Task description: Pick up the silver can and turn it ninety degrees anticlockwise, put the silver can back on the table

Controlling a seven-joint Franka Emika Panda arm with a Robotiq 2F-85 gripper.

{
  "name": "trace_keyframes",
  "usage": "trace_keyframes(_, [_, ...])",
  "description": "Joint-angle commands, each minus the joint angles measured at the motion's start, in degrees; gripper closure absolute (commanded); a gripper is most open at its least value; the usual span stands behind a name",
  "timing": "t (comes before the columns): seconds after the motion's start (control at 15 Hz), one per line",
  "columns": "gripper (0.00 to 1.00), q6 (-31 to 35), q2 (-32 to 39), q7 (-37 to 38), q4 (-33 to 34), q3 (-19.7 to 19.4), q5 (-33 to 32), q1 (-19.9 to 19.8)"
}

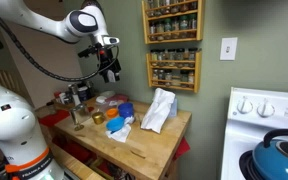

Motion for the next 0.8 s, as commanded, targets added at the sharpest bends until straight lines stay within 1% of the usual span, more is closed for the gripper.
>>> trace_keyframes(0.0, [0.00,-0.3,0.0,0.4,0.1,-0.9,-0.4,1.1])
trace_keyframes(0.53, [0.00,-0.3,0.0,0.4,0.1,-0.9,-0.4,1.1])
trace_keyframes(0.67, [0.00,-1.5,-1.4,-1.7,-1.1,0.1,3.7,4.6])
trace_keyframes(0.73, [0.00,-2.4,-2.7,-3.2,-2.6,1.2,6.2,7.3])
